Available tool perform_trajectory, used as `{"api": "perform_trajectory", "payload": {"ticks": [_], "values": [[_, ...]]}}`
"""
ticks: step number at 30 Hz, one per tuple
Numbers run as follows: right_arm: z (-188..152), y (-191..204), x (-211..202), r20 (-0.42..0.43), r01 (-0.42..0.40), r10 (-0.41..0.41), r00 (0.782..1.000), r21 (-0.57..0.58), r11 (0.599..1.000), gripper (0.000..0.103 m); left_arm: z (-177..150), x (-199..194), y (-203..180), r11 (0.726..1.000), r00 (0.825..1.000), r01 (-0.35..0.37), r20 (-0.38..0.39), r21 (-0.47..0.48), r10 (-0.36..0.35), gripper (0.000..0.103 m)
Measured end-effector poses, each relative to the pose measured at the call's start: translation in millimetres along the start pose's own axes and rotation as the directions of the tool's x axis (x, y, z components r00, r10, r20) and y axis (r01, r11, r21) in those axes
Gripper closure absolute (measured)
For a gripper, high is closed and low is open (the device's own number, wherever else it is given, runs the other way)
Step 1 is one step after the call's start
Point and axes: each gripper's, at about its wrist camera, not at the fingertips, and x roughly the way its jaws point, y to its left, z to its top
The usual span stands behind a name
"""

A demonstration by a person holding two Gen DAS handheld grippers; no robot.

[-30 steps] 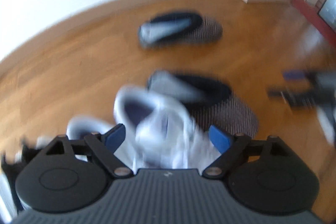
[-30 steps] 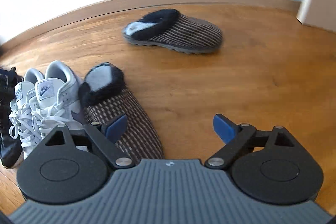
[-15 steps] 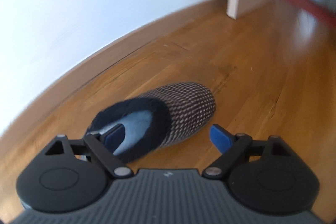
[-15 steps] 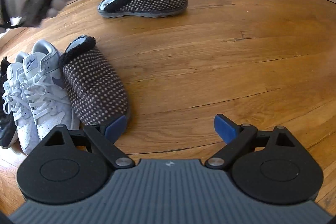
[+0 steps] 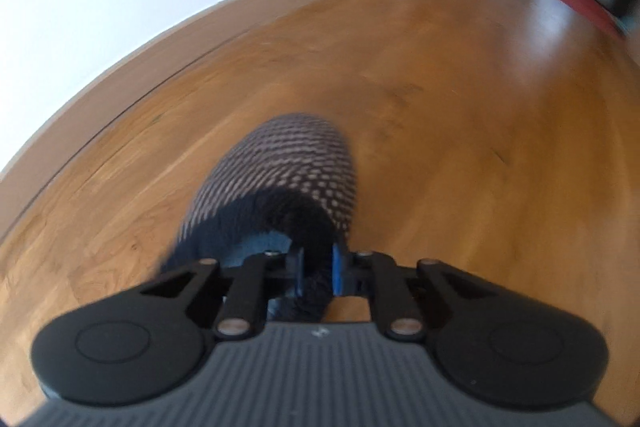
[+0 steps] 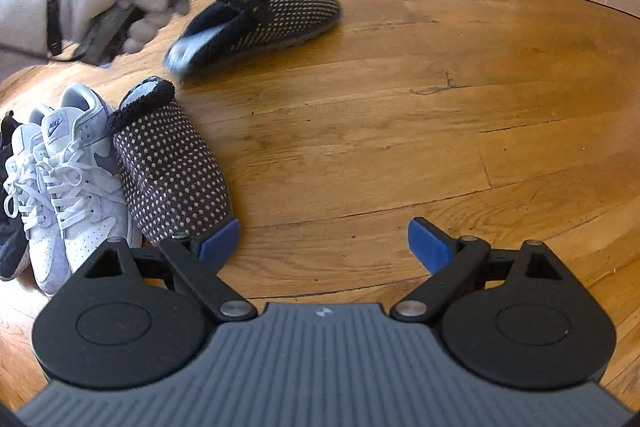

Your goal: Organize scattered shoes

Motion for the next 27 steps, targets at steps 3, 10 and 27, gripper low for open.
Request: {"api": "perform_trajectory", "payload": {"ticks": [3, 10, 27], "values": [[4.2, 6.9, 0.3, 0.018, 0.000, 0.001, 1.000, -0.074, 0.997, 0.011, -17.2, -16.1, -14.4, 0.984, 0.990, 0.139, -0.034, 0.114, -0.136, 0.091], [37.0, 26.7, 26.5, 0.075, 0.022, 0.005, 0.997, -0.351, 0.936, 0.001, -49.7, -51.2, -39.0, 0.962, 0.986, 0.165, -0.047, 0.217, -0.158, 0.050], [68.7, 106.0, 131.2, -0.140, -0.028, -0.044, 0.989, -0.476, 0.879, 0.057, -164.7, -247.5, 38.6, 0.970, 0.989, -0.149, -0.010, -0.192, 0.150, 0.027]]}}
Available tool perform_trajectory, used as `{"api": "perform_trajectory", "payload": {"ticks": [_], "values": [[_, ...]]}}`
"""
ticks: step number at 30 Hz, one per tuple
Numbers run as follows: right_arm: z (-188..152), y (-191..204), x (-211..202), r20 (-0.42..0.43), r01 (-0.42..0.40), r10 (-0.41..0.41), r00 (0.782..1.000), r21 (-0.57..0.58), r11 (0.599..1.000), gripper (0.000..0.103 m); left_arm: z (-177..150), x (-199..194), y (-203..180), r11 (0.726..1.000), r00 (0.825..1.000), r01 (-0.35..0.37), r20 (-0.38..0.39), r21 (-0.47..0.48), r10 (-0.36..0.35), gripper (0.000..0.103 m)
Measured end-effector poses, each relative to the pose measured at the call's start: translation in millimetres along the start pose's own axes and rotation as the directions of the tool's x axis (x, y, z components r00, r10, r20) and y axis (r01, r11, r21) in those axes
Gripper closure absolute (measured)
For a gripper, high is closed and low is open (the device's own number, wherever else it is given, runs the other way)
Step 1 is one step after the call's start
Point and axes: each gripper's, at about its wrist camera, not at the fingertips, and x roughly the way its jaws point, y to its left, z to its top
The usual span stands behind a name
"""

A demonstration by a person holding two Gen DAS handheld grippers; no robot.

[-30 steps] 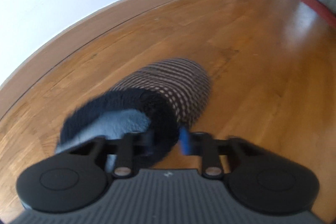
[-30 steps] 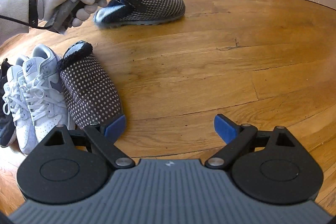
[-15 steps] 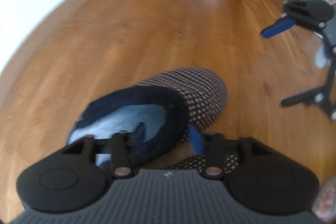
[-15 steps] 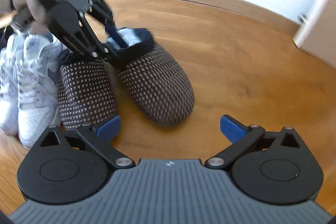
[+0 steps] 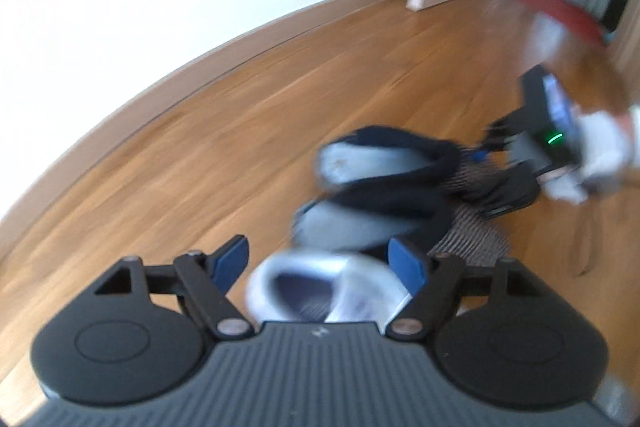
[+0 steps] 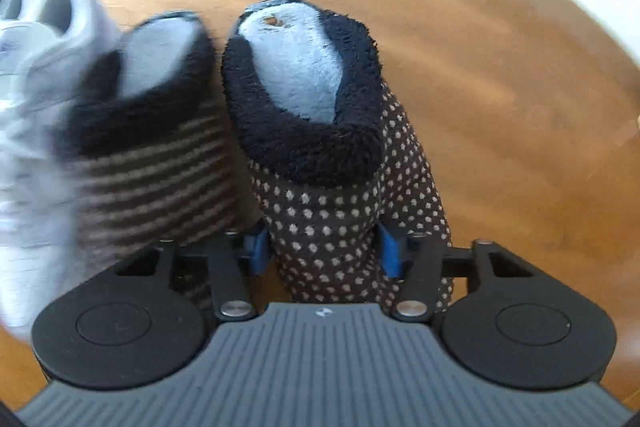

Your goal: Organize scattered shoes

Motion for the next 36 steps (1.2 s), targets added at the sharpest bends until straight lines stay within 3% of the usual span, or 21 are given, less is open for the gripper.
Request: {"api": "perform_trajectory", "payload": {"ticks": [3, 6, 13, 15, 17, 18, 19, 20, 22, 24, 26, 28, 30, 31, 32, 33, 34, 36], "values": [[-3.3, -6.5, -4.0, -0.020, -0.015, 0.017, 1.000, 0.109, 0.994, 0.058, -18.7, -21.5, 14.6, 0.998, 0.999, -0.037, -0.038, -0.056, 0.034, 0.027], [-4.3, -12.1, -5.2, -0.044, -0.034, 0.043, 0.998, 0.190, 0.981, 0.059, -39.5, -39.4, 21.3, 0.994, 0.998, -0.029, -0.056, -0.103, 0.023, 0.027], [-11.7, -4.1, -14.9, -0.104, -0.041, 0.062, 0.993, 0.192, 0.981, 0.057, -92.7, -74.4, 24.7, 0.987, 0.991, 0.003, -0.128, -0.163, -0.024, 0.027], [-12.7, -7.2, -23.7, -0.098, -0.039, 0.060, 0.993, 0.210, 0.977, 0.049, -107.0, -83.9, 20.6, 0.989, 0.986, -0.008, -0.168, -0.148, -0.017, 0.027], [-9.8, -20.5, -49.1, -0.025, -0.046, 0.056, 0.998, 0.300, 0.953, 0.030, -118.4, -94.7, 17.3, 0.991, 0.979, -0.030, -0.203, -0.131, 0.003, 0.027], [-8.4, -21.8, -60.8, 0.020, -0.039, 0.034, 0.999, 0.333, 0.942, 0.011, -125.0, -103.6, 15.9, 0.991, 0.975, -0.044, -0.220, -0.125, 0.015, 0.027], [-6.6, -26.3, -83.8, 0.110, -0.046, 0.004, 0.994, 0.383, 0.923, 0.000, -134.0, -116.3, 15.9, 0.990, 0.971, -0.062, -0.238, -0.124, 0.031, 0.027], [-4.3, -28.4, -97.6, 0.173, -0.081, 0.011, 0.985, 0.403, 0.912, 0.000, -143.9, -127.8, 15.6, 0.989, 0.968, -0.077, -0.248, -0.126, 0.044, 0.027], [10.9, -23.1, -107.1, 0.210, -0.152, 0.075, 0.975, 0.378, 0.913, 0.001, -158.8, -150.0, 16.9, 0.985, 0.965, -0.104, -0.255, -0.139, 0.066, 0.027], [32.1, 4.2, -99.0, 0.177, -0.138, 0.096, 0.980, 0.243, 0.960, 0.001, -172.3, -171.3, 19.2, 0.979, 0.962, -0.136, -0.257, -0.150, 0.094, 0.025], [51.6, 31.0, -91.1, 0.140, -0.128, 0.113, 0.984, 0.105, 0.986, 0.004, -181.2, -189.7, 21.7, 0.975, 0.962, -0.163, -0.245, -0.153, 0.122, 0.023], [54.5, 64.5, -70.5, 0.053, -0.129, 0.130, 0.990, -0.030, 0.991, 0.006, -196.0, -214.3, 28.3, 0.952, 0.960, -0.233, -0.204, -0.199, 0.192, 0.019], [55.4, 86.1, -44.2, -0.030, -0.048, 0.046, 0.998, -0.069, 0.996, 0.011, -209.5, -224.3, 33.3, 0.930, 0.961, -0.255, -0.177, -0.264, 0.213, 0.013], [53.6, 95.2, -23.8, -0.094, 0.015, -0.021, 0.995, -0.061, 0.998, 0.043, -219.5, -230.5, 37.3, 0.914, 0.962, -0.262, -0.159, -0.311, 0.221, 0.013], [49.5, 96.9, -12.5, -0.127, 0.017, -0.021, 0.992, -0.033, 0.999, 0.055, -223.6, -230.5, 38.9, 0.909, 0.963, -0.260, -0.158, -0.325, 0.219, 0.013], [45.5, 99.4, -3.0, -0.151, 0.023, -0.024, 0.988, -0.008, 1.000, 0.058, -232.1, -230.7, 43.6, 0.905, 0.962, -0.259, -0.171, -0.337, 0.212, 0.013], [42.3, 106.0, -2.8, -0.134, 0.039, -0.038, 0.990, 0.003, 0.999, 0.070, -236.8, -232.1, 46.5, 0.901, 0.958, -0.275, -0.179, -0.336, 0.226, 0.013], [41.6, 110.9, -11.4, -0.125, 0.035, -0.030, 0.992, 0.045, 0.998, 0.073, -245.2, -236.7, 51.2, 0.882, 0.947, -0.314, -0.180, -0.351, 0.266, 0.013]]}}
